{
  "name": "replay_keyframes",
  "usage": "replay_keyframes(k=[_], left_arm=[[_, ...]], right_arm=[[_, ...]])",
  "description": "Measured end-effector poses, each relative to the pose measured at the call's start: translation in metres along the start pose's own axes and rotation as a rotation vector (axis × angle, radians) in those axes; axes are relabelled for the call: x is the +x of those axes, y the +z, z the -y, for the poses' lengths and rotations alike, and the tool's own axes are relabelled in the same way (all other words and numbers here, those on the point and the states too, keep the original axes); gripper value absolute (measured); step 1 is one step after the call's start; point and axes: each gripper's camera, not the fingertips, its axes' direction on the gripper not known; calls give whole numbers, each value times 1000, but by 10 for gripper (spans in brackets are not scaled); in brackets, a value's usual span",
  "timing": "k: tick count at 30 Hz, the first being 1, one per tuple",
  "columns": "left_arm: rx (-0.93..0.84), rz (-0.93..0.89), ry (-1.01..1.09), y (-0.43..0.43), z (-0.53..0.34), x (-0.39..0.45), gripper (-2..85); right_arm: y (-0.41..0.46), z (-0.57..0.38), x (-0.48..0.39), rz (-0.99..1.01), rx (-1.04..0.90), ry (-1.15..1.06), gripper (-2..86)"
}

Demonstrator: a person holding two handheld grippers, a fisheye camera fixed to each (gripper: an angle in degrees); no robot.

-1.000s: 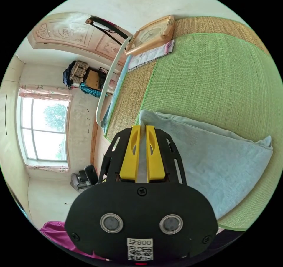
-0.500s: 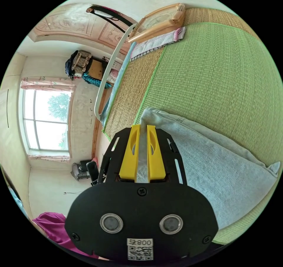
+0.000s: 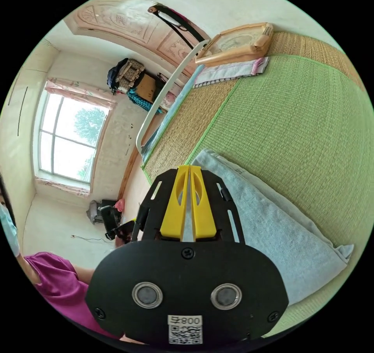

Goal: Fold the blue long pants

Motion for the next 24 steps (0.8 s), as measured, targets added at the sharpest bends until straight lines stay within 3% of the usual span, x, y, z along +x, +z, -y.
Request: replay_keyframes(k=[3, 7, 14, 17, 21, 24], left_arm=[[-112, 32, 145, 26, 9, 43, 1], [-190, 254, 179, 66, 12, 58, 1], [-158, 201, 124, 70, -2, 64, 1], [-137, 213, 183, 69, -7, 92, 1], [-194, 302, 218, 88, -14, 106, 1], [-211, 292, 213, 100, -19, 103, 1]], right_arm=[[12, 15, -8, -106, -38, -24, 1], [49, 36, -16, -234, -151, -46, 0], [69, 35, -34, -300, -209, -145, 1], [45, 25, -46, -241, -160, -175, 1], [8, 0, -49, -343, -53, -199, 1], [21, 0, -21, -385, -168, -145, 1]])
